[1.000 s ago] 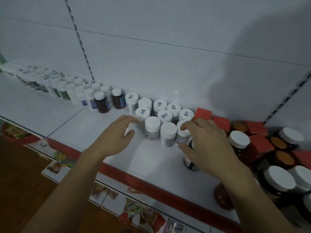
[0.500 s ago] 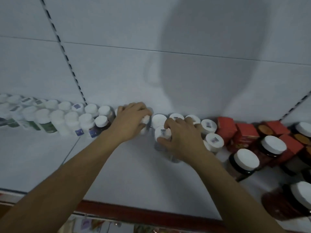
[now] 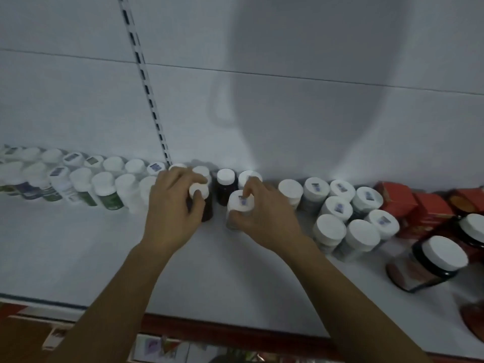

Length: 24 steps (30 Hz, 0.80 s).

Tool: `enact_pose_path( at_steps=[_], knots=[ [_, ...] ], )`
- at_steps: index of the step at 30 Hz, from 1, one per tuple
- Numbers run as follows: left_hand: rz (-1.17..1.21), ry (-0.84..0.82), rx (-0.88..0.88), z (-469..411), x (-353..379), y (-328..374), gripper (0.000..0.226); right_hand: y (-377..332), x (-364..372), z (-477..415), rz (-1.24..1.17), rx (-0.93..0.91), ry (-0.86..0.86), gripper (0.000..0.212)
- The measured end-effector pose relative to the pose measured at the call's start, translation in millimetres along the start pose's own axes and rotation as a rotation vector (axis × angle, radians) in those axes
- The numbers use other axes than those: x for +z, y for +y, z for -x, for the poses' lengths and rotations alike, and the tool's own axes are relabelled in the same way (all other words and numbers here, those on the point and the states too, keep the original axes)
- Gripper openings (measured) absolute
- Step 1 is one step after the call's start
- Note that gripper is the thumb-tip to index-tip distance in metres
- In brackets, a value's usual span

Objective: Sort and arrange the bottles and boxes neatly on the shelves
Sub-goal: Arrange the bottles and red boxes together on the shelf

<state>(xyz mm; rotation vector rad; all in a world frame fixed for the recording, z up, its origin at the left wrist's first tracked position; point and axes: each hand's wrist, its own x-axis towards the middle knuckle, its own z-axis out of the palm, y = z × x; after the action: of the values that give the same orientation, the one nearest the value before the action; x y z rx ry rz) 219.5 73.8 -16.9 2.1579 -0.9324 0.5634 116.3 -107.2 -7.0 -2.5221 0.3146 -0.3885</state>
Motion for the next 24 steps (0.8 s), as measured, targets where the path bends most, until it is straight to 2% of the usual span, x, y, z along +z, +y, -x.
enact_pose_path(
  at_steps=[2,5,8,10,12,14,16,20,22,24],
  knots=[
    [0.08,-0.034,-0.06,22.2,2.6,0.9,0.015,-7.8,13.9,-3.8,-0.008,-0.016,0.006,0.037],
    [0.109,-0.175,-0.062,43.0,10.4,-2.0,0.011,-11.6,22.6,-4.9,-0.035,-0.022,0.013,0.038],
    [0.103,-0.243,-0.05,50.0,17.3,-8.6,0.009,6.0,5.9,-8.2,-0.039,0.002,0.18,0.029],
    [0.135,-0.278,-0.056,51.3,21.6,-6.4,0.013,24.1,-15.6,-13.4,0.072,0.035,0.28,0.023],
    [0.162,-0.336,-0.044,50.3,27.9,-0.3,0.013,38.4,-32.7,-21.1,0.349,0.085,0.2,0.038],
    [0.167,-0.428,-0.051,49.9,34.9,5.4,0.018,43.4,-38.7,-28.2,0.629,0.157,-0.014,0.057],
    [0.166,-0.49,-0.071,52.0,40.2,6.5,0.027,42.6,-35.7,-30.2,0.733,0.191,-0.148,0.061],
    [0.185,-0.473,-0.11,58.4,45.6,0.7,0.034,34.4,-32.6,-23.2,0.668,0.122,-0.052,0.061],
    [0.171,-0.468,-0.11,60.4,48.1,0.3,0.034,24.6,-28.1,-18.9,0.499,0.069,-0.043,0.07],
    [0.15,-0.474,-0.12,60.4,50.1,1.3,0.031,11.7,-20.2,-17.0,0.271,0.069,-0.117,0.077]
  ],
)
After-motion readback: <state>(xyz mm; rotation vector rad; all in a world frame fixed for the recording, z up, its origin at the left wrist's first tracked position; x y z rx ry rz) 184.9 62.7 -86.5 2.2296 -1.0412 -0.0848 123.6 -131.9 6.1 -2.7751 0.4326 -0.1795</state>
